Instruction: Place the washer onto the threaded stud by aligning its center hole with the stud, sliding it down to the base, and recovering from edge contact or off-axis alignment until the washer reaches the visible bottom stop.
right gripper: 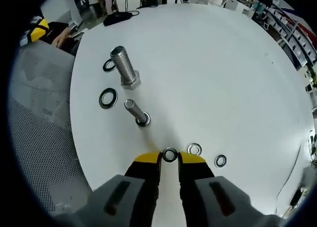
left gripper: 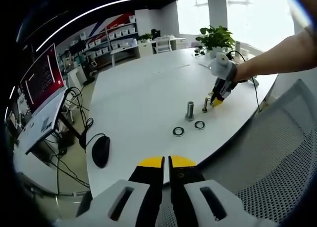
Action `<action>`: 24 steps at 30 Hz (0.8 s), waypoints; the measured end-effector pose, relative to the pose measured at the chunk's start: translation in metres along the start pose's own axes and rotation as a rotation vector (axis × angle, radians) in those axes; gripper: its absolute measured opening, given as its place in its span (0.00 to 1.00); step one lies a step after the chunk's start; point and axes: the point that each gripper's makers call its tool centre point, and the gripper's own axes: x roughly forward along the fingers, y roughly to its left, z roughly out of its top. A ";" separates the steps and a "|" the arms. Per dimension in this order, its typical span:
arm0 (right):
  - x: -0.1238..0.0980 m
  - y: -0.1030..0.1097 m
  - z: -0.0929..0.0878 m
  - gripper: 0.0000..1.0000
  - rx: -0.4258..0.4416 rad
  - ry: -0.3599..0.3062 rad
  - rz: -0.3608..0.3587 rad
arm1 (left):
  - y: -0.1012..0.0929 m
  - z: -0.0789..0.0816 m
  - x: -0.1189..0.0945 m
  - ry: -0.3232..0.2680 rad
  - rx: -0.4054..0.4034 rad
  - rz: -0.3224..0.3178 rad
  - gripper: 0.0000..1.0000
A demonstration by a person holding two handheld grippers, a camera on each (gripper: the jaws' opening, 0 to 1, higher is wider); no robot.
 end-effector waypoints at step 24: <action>-0.007 0.001 0.005 0.13 0.032 -0.021 -0.015 | 0.000 0.002 0.000 -0.006 0.002 -0.005 0.00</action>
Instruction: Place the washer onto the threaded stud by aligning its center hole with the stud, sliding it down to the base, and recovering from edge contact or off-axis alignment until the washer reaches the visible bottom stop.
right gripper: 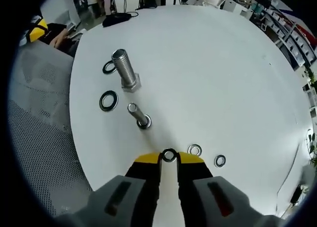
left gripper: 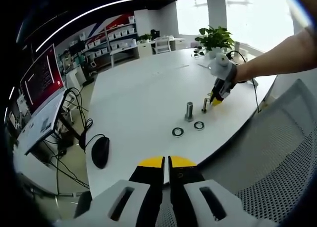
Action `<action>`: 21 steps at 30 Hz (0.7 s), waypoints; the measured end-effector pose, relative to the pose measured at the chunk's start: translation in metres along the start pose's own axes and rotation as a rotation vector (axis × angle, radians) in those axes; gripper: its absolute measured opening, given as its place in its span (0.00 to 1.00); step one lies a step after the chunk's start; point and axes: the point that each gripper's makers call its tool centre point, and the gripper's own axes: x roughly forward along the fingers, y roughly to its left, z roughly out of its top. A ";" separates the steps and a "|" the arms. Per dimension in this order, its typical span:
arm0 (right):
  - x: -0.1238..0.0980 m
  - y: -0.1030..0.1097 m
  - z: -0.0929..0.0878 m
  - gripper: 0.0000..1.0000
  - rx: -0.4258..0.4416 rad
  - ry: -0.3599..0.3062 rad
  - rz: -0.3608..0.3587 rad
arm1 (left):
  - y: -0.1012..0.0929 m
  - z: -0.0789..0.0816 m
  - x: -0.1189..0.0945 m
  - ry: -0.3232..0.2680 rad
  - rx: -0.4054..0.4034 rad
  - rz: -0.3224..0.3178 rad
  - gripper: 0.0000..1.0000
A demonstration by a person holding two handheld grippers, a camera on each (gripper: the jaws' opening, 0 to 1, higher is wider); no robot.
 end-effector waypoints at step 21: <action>-0.057 0.020 0.009 0.13 -0.057 -0.060 0.013 | -0.002 0.003 -0.002 -0.025 0.002 -0.006 0.00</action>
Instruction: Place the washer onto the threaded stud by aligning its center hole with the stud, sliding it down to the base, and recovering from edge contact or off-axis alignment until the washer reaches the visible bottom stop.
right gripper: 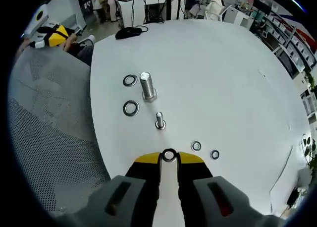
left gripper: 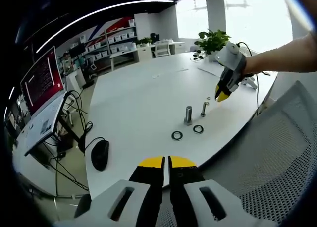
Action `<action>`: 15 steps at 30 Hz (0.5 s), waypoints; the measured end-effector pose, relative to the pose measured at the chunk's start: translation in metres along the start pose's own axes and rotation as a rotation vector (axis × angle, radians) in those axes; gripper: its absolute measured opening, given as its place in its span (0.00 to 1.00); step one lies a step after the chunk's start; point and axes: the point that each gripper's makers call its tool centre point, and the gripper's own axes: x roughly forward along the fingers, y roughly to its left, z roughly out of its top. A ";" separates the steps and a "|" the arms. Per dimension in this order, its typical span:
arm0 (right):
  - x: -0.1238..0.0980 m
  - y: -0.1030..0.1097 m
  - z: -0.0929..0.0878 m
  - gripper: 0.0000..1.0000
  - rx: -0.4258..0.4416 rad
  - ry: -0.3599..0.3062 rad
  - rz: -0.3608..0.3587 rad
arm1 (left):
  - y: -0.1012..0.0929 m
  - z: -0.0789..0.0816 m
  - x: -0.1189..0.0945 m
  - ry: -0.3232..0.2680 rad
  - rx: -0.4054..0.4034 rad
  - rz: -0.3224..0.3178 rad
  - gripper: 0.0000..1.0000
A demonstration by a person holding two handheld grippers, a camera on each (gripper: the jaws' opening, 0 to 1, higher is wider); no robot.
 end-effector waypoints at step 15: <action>-0.009 0.007 0.038 0.14 -0.045 -0.046 0.017 | 0.002 0.000 0.000 -0.004 -0.007 0.012 0.00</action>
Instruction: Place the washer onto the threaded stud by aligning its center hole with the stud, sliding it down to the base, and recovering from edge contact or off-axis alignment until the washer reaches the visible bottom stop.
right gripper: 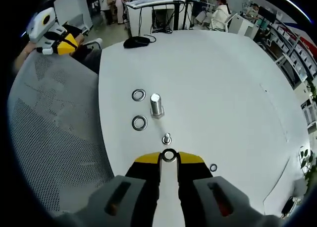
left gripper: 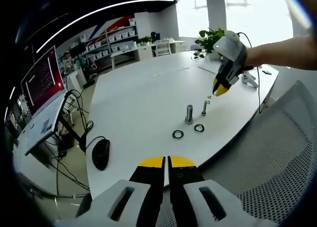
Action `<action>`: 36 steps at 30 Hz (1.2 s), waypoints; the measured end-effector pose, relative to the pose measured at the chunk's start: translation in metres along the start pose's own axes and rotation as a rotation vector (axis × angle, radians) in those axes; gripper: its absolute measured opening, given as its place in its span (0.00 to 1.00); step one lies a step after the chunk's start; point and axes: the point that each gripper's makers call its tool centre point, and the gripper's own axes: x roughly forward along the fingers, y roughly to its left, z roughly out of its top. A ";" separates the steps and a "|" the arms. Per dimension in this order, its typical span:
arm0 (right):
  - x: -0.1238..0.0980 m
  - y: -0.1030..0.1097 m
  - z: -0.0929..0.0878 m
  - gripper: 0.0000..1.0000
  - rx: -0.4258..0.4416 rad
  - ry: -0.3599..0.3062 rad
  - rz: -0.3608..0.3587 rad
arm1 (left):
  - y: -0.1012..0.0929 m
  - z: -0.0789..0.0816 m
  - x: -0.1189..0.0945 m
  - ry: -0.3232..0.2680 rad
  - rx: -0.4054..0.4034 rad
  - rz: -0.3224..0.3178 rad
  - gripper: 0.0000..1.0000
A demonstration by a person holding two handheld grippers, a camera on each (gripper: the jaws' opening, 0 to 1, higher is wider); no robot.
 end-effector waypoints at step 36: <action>0.035 0.004 0.009 0.14 -0.189 0.128 0.047 | 0.001 -0.001 -0.001 0.000 -0.008 0.009 0.00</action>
